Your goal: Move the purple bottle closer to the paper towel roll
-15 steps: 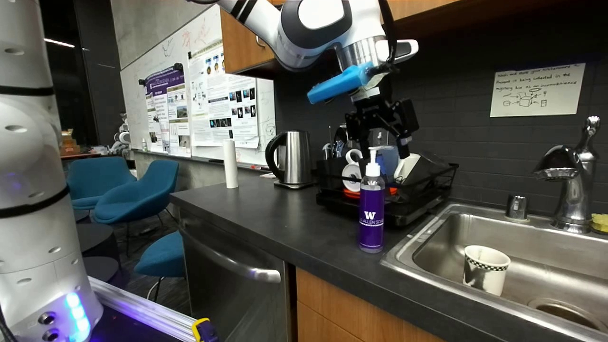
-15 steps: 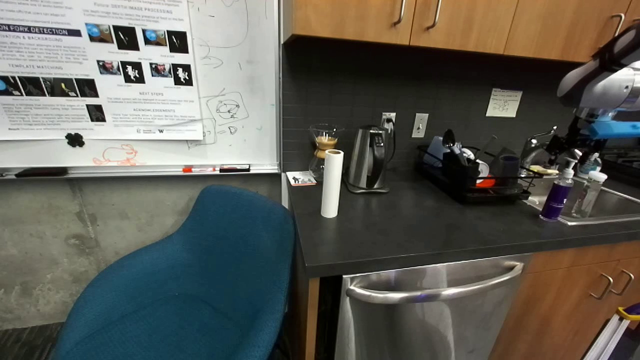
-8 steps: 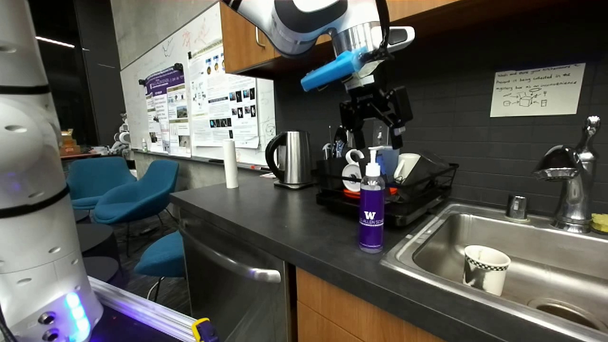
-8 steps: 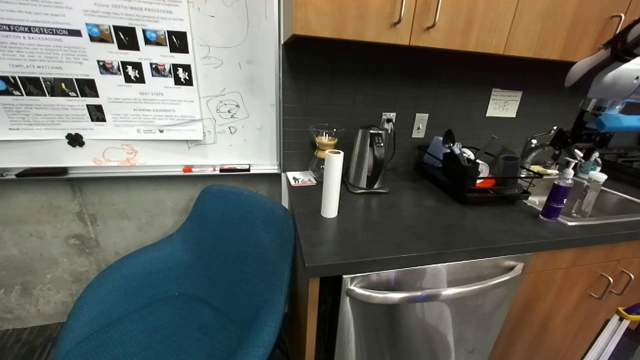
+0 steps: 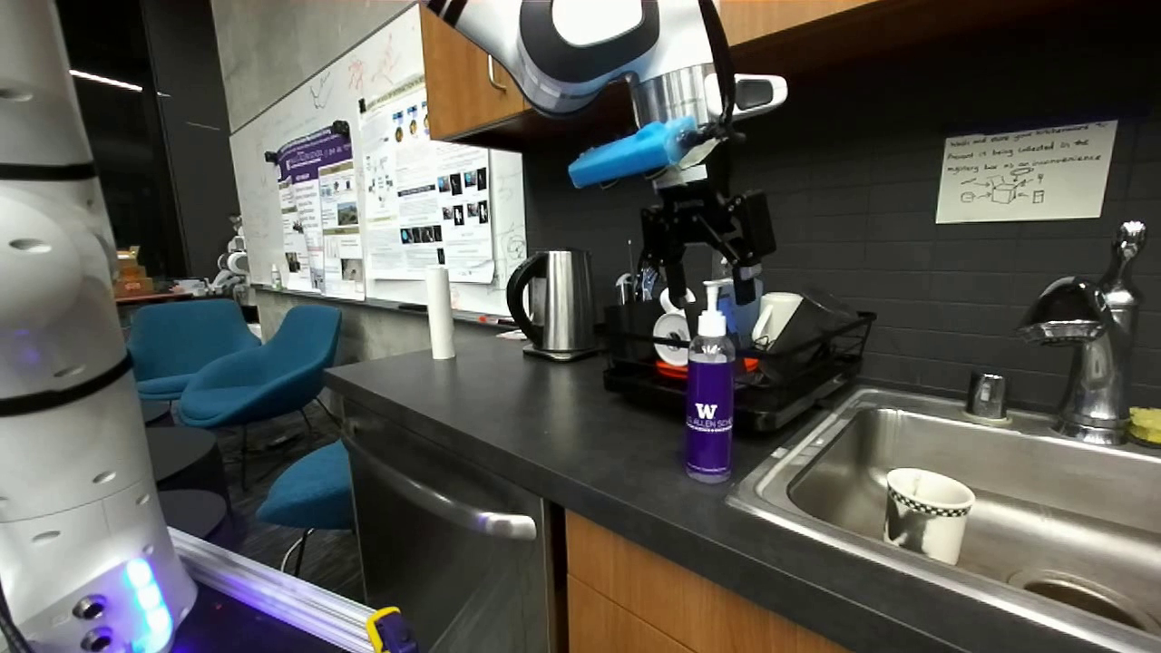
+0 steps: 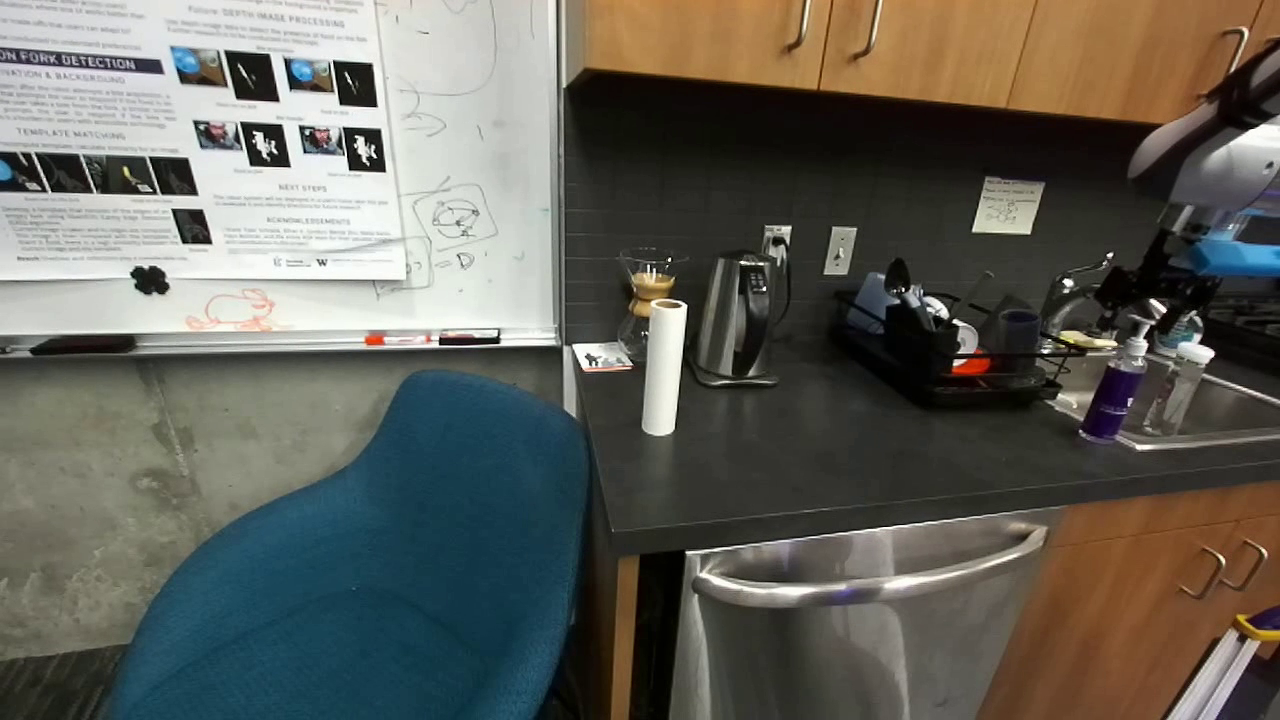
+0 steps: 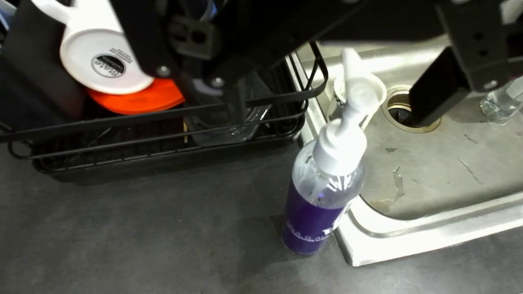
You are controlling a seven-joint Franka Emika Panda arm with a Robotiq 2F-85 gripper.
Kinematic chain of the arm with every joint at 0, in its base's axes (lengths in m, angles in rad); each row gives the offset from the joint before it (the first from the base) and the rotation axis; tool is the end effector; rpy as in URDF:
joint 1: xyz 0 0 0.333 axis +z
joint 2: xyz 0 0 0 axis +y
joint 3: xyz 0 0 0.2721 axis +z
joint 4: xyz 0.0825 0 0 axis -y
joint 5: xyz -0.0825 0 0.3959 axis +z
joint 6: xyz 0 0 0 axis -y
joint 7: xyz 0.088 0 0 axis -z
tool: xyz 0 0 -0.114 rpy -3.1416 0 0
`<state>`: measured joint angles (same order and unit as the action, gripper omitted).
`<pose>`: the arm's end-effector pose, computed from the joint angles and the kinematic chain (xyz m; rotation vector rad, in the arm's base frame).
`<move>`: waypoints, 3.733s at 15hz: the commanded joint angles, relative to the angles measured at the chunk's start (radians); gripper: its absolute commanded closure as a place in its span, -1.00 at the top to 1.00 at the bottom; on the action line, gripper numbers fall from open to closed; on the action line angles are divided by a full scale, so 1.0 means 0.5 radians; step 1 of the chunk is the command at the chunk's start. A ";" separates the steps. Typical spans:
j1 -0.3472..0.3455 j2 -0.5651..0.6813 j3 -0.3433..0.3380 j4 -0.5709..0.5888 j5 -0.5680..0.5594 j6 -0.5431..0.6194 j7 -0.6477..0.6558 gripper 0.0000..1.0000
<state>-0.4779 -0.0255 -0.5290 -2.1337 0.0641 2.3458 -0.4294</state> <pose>0.3055 -0.4817 0.3833 2.8748 -0.9183 0.3304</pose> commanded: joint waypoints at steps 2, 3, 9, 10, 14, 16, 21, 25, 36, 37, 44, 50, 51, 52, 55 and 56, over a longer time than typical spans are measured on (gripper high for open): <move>-0.023 0.032 0.002 -0.008 0.020 -0.026 -0.065 1.00; -0.024 0.047 0.002 -0.007 0.024 -0.031 -0.074 1.00; -0.043 0.133 0.008 -0.008 -0.018 0.013 -0.091 0.04; -0.046 0.145 0.010 -0.007 -0.023 0.019 -0.092 -0.13; -0.057 0.153 0.013 -0.006 -0.062 0.045 -0.093 -0.65; -0.058 0.145 0.013 -0.010 -0.082 0.053 -0.092 -0.65; -0.050 0.077 0.023 -0.022 -0.098 0.048 -0.093 -0.65; -0.037 -0.002 0.040 -0.024 -0.042 -0.011 -0.115 -0.65; 0.061 -0.200 0.109 -0.084 0.021 -0.282 -0.063 -0.65; 0.078 -0.212 0.123 -0.097 0.014 -0.282 -0.050 -0.65; 0.203 -0.249 0.246 -0.215 -0.067 -0.211 0.040 -0.65; 0.297 -0.252 0.375 -0.245 -0.241 -0.192 0.200 -0.65; 0.316 -0.247 0.399 -0.244 -0.263 -0.197 0.227 -0.65; 0.333 -0.243 0.420 -0.246 -0.280 -0.194 0.245 -0.65; 0.380 -0.213 0.473 -0.217 -0.307 -0.197 0.291 -0.65; 0.394 -0.206 0.488 -0.203 -0.306 -0.206 0.302 -0.65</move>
<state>-0.3010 -0.1154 -0.3018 -2.2389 -0.0635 2.2414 -0.3133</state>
